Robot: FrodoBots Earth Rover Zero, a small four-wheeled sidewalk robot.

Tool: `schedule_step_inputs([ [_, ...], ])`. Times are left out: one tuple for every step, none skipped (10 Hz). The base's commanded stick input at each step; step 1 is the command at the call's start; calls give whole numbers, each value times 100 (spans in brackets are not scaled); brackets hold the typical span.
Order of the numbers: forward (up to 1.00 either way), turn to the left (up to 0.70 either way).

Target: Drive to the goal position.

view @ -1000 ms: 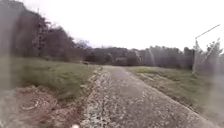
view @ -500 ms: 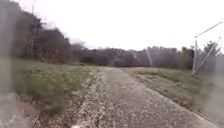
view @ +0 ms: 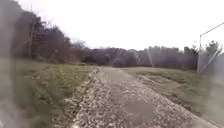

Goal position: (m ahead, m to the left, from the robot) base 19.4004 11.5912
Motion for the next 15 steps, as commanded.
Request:
schedule_step_inputs([
  [70, 0],
  [70, 0],
  [70, 0],
  [70, 0],
  [70, 0],
  [70, 0],
  [70, 0],
  [70, 0],
  [70, 0],
  [70, 0],
  [70, 0],
  [70, 0],
  [70, 0],
  [70, 0],
  [70, -1],
])
